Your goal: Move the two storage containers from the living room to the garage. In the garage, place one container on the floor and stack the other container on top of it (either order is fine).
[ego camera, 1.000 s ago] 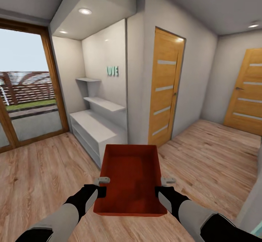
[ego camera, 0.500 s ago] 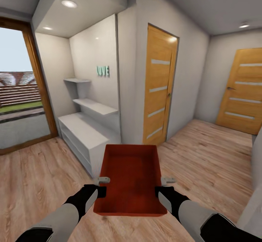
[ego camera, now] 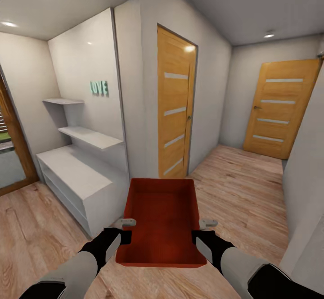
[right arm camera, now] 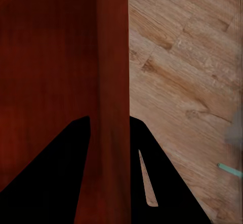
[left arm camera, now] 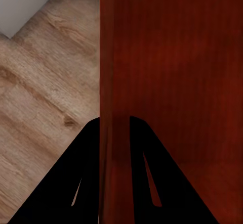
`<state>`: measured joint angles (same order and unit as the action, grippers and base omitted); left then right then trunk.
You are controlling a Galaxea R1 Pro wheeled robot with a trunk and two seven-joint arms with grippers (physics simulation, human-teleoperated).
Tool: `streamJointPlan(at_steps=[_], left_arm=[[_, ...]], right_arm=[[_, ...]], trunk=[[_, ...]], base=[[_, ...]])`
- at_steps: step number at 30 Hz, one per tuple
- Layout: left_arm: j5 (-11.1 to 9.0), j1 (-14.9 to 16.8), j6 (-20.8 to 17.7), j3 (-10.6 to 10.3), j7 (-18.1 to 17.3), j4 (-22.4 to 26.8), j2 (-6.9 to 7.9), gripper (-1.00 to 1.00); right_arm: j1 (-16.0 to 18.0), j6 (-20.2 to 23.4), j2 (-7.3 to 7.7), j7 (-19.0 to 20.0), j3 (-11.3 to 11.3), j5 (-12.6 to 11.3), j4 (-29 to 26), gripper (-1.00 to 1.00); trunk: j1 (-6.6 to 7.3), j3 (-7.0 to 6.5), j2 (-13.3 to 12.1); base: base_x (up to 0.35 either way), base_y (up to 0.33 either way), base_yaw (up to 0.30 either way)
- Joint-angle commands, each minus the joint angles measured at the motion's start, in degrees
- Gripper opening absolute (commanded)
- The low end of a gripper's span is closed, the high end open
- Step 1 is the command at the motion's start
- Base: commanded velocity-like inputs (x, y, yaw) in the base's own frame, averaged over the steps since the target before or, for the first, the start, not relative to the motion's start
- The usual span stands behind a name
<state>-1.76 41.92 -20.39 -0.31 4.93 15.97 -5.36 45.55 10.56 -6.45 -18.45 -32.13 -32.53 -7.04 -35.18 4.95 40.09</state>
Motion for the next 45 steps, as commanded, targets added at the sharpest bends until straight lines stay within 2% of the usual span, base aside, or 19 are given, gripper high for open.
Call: streamJointPlan(at_steps=[1,35,45], left_arm=[[1.0,0.0,-0.4,0.5,0.6,0.0,-0.36,-1.00],[1.0,0.0,-0.4,0.5,0.6,0.0,-0.36,-1.00],[1.0,0.0,-0.4,0.5,0.6,0.0,-0.39,-1.00]], right_arm=[[0.1,0.4,-0.05,-0.4,-0.9,1.4,-0.2,-1.00],[0.1,0.4,-0.05,-0.4,-0.9,1.5,-0.2,-1.00],[0.1,0.5,-0.05,-0.4,-0.9,1.5,-0.2,-1.00]], trunk=[[-0.05,0.10,0.1],[-0.05,0.10,0.1],[-0.05,0.10,0.1]], base=[[0.322,0.000,-0.286],[0.322,0.000,-0.285],[0.321,0.000,-0.032]])
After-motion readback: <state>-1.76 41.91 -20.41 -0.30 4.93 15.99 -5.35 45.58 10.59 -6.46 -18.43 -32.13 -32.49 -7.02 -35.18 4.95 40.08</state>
